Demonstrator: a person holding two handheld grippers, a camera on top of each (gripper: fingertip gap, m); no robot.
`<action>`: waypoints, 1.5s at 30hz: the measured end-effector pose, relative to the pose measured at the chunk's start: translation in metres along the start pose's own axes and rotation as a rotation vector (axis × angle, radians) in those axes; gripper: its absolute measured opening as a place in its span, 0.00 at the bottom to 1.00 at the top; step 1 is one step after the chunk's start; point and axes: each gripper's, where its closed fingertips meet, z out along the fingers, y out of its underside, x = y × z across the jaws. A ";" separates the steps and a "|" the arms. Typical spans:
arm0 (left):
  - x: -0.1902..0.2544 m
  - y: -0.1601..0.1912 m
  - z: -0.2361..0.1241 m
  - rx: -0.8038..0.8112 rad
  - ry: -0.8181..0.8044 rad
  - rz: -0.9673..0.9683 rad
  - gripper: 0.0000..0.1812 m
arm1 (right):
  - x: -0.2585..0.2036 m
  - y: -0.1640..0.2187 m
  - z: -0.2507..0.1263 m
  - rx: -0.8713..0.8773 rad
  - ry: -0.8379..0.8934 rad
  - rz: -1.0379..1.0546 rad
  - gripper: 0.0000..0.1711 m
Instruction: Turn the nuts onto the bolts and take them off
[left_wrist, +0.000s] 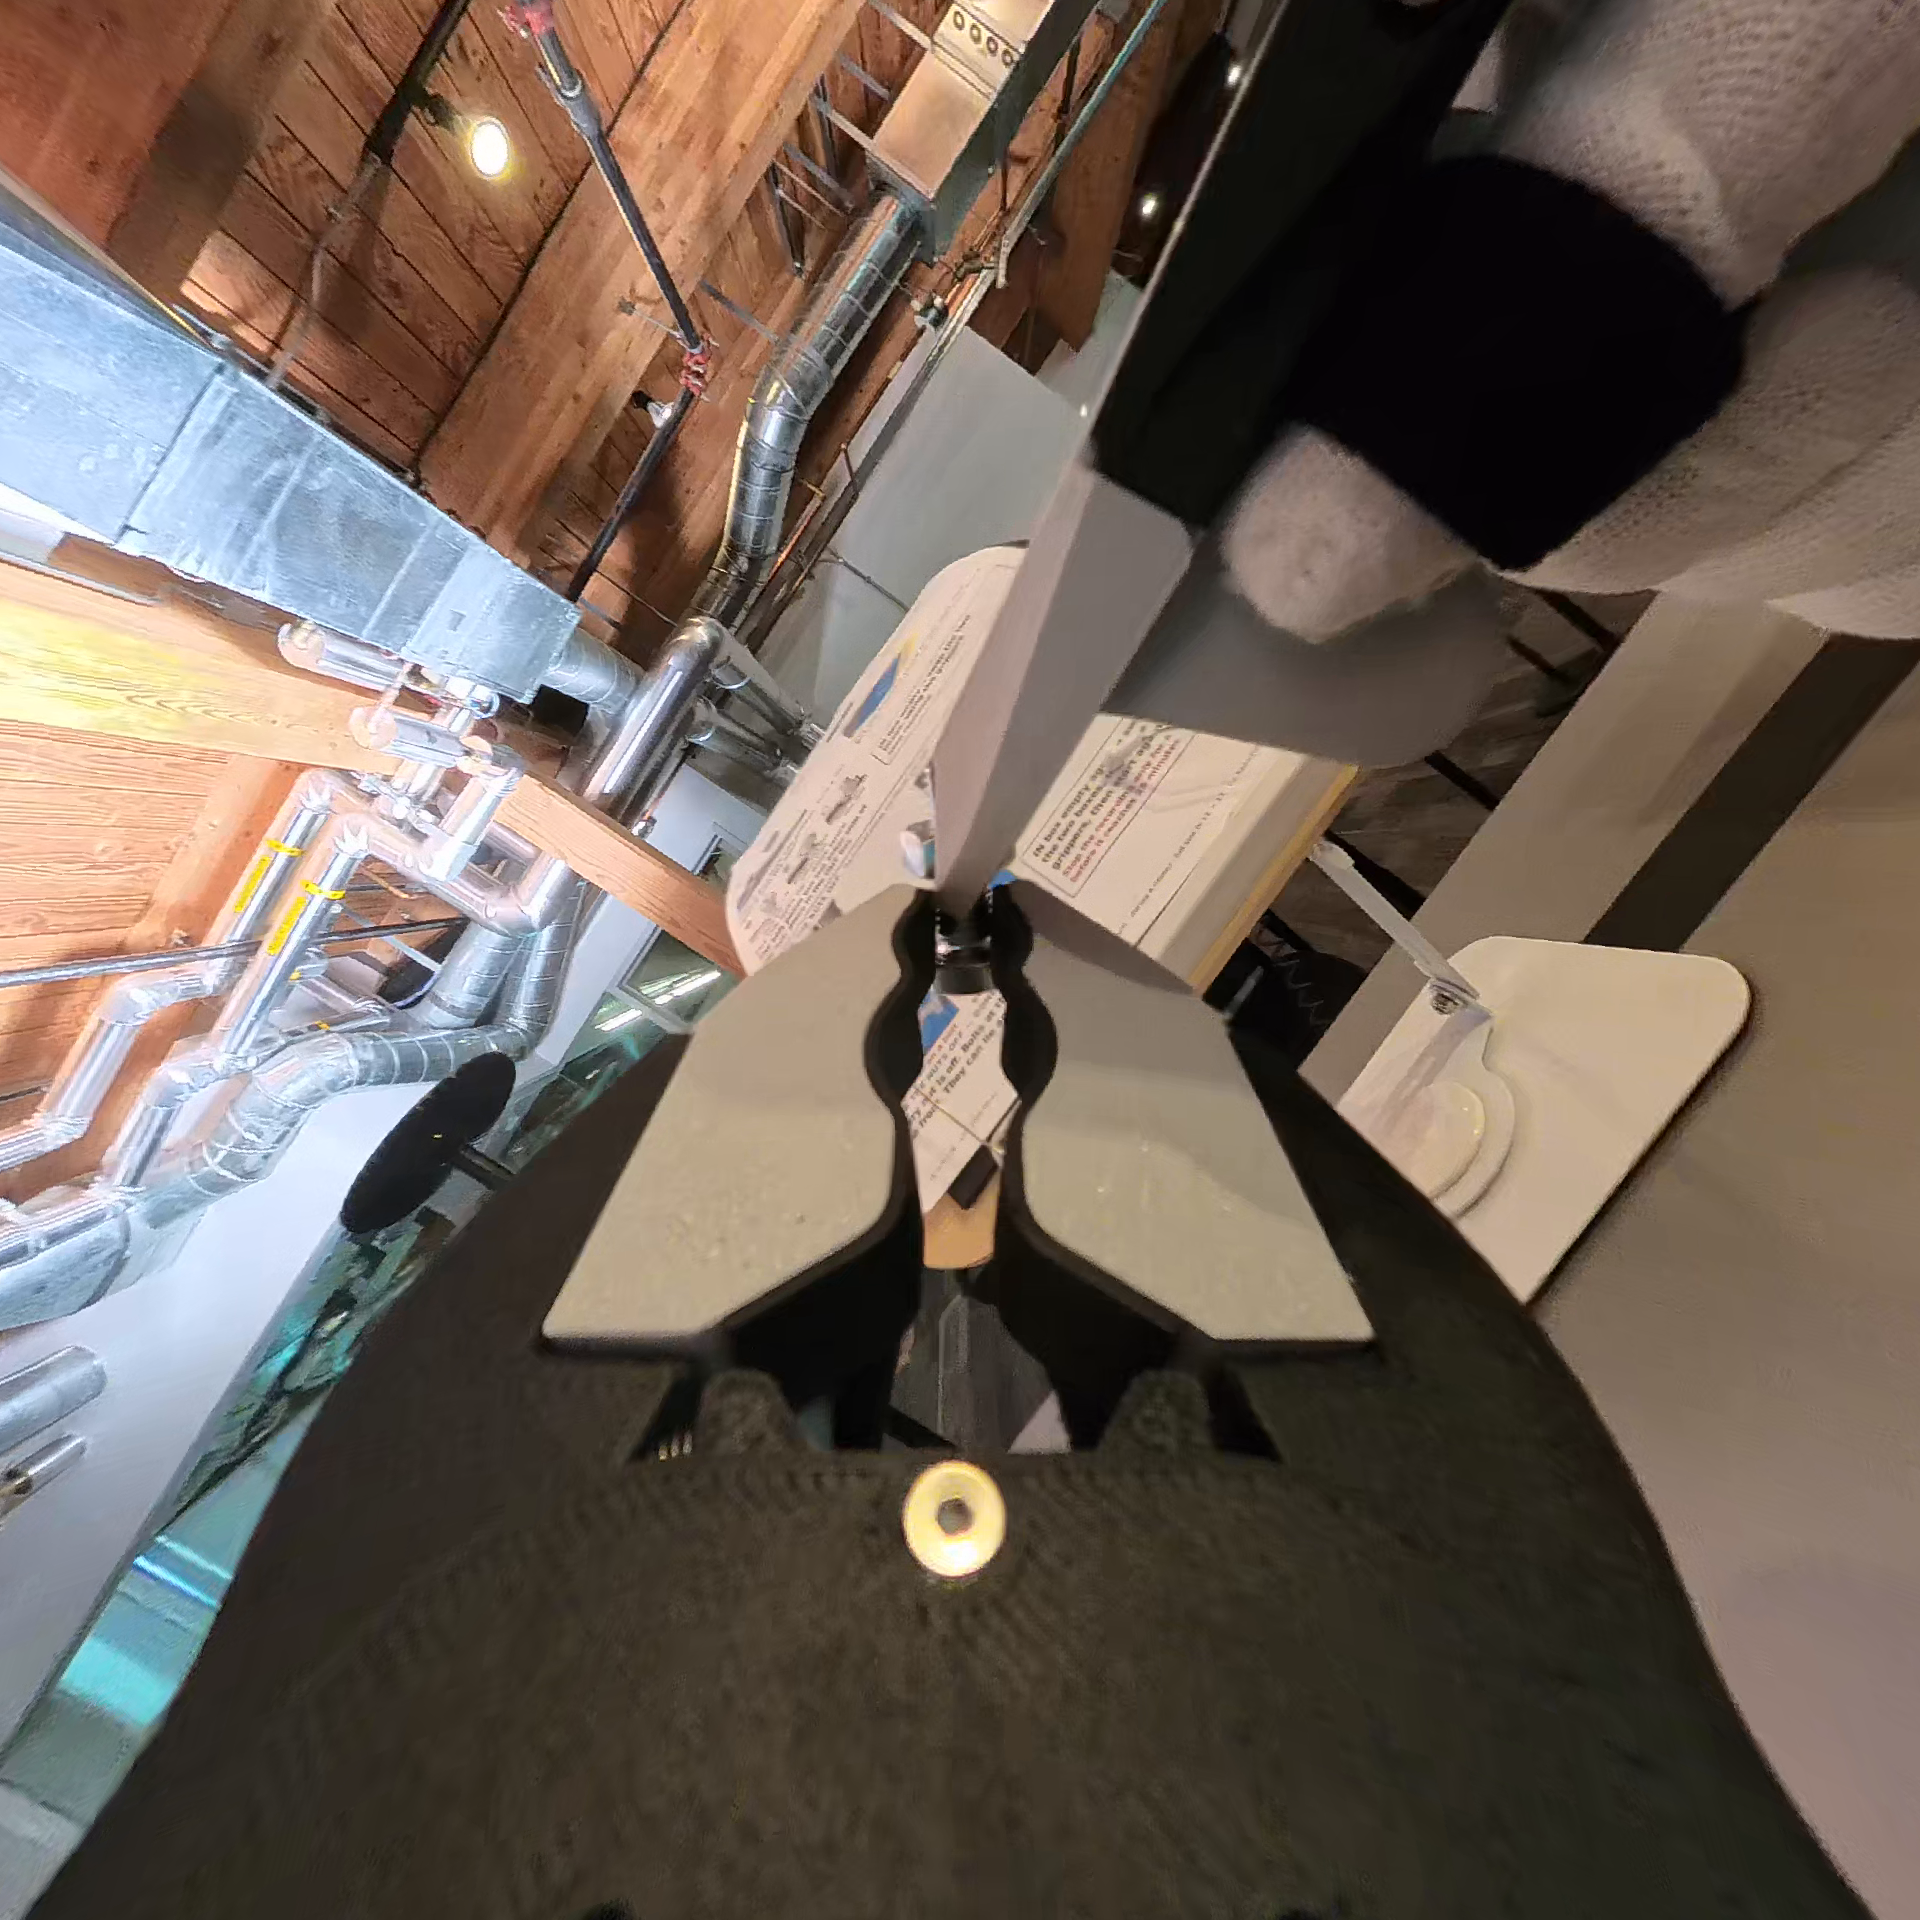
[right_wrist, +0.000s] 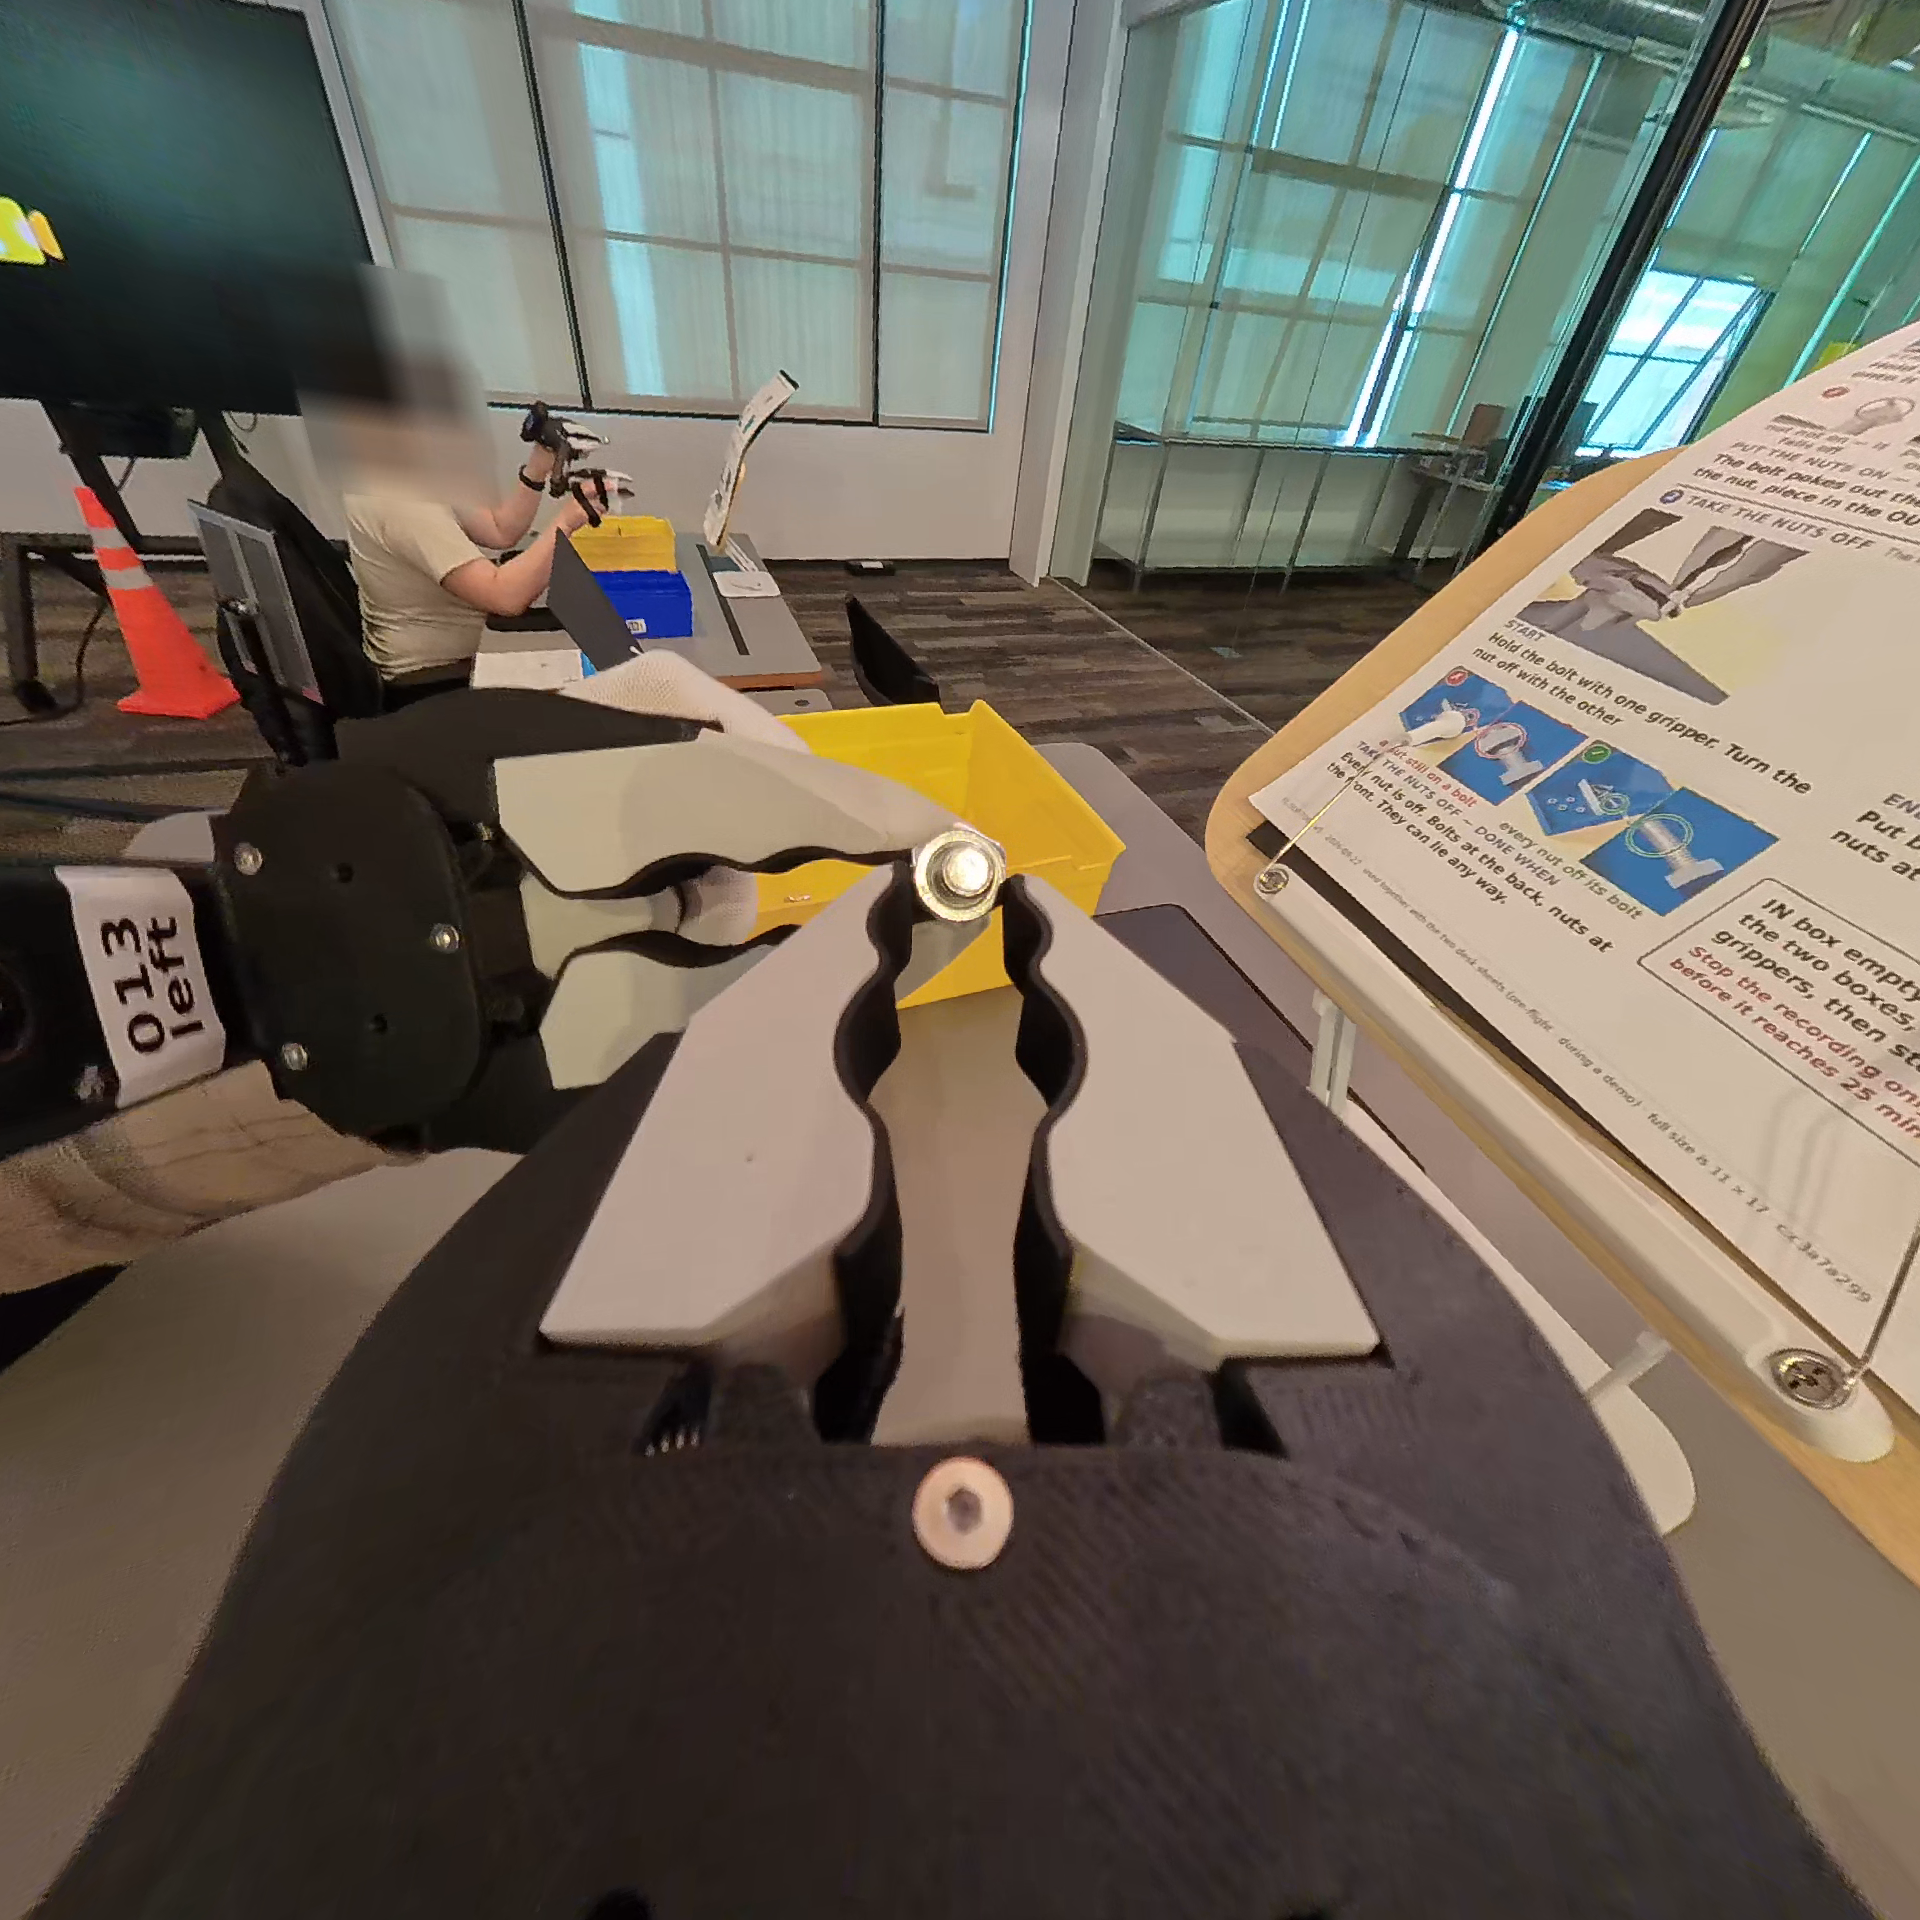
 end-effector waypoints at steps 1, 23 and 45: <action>-0.002 0.000 0.000 -0.001 0.004 -0.011 0.09 | 0.001 0.001 -0.001 -0.007 0.000 -0.007 0.09; 0.107 -0.062 -0.123 0.264 1.526 -0.850 0.21 | -0.100 0.058 -0.081 -0.357 -0.615 -0.298 0.09; 0.119 -0.074 -0.153 0.394 1.732 -0.918 0.09 | -0.125 0.070 -0.080 -0.407 -0.737 -0.300 0.09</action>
